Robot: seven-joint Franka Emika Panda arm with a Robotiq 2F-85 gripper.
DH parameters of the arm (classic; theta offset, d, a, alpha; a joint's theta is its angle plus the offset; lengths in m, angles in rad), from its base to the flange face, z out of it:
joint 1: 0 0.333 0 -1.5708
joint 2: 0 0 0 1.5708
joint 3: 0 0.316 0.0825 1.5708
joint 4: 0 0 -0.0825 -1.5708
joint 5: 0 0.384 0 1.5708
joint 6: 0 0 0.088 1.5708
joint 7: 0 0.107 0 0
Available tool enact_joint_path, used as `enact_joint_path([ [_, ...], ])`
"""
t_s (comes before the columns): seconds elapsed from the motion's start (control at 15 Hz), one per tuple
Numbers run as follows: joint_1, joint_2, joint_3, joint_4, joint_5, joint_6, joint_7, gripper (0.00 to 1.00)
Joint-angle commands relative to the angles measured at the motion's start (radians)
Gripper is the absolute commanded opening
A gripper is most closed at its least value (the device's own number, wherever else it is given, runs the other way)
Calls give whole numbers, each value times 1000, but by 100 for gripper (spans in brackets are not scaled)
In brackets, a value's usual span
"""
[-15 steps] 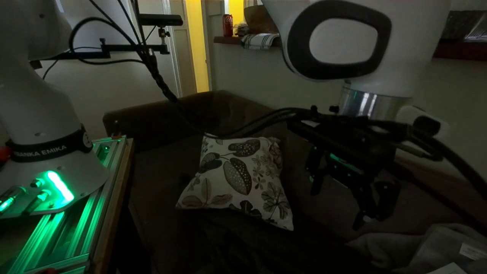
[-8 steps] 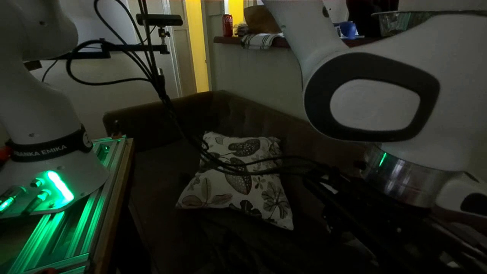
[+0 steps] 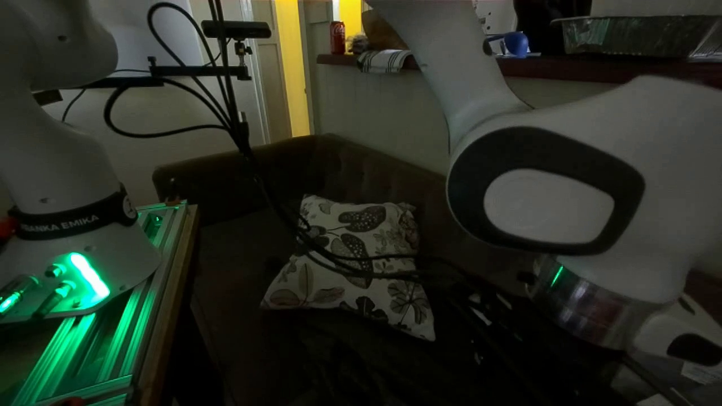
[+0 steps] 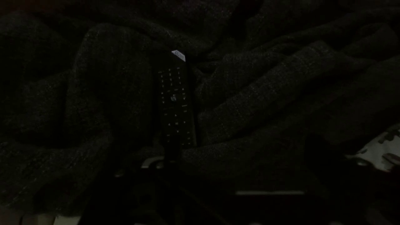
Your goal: Put the remote on the backrest of the chair
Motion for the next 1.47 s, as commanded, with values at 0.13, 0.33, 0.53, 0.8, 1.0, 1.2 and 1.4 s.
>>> enact_joint_path([
  [0.13,-191,167,124,99,107,125,-165,100],
  [0.33,-252,265,162,168,103,223,-169,100],
  [0.53,-251,240,152,130,64,216,-138,100],
  [0.8,-272,274,187,171,67,237,-174,100],
  [1.0,-292,295,221,195,69,220,-217,100],
  [1.2,-303,328,237,236,70,207,-246,100],
  [1.4,-308,359,235,274,68,189,-260,100],
])
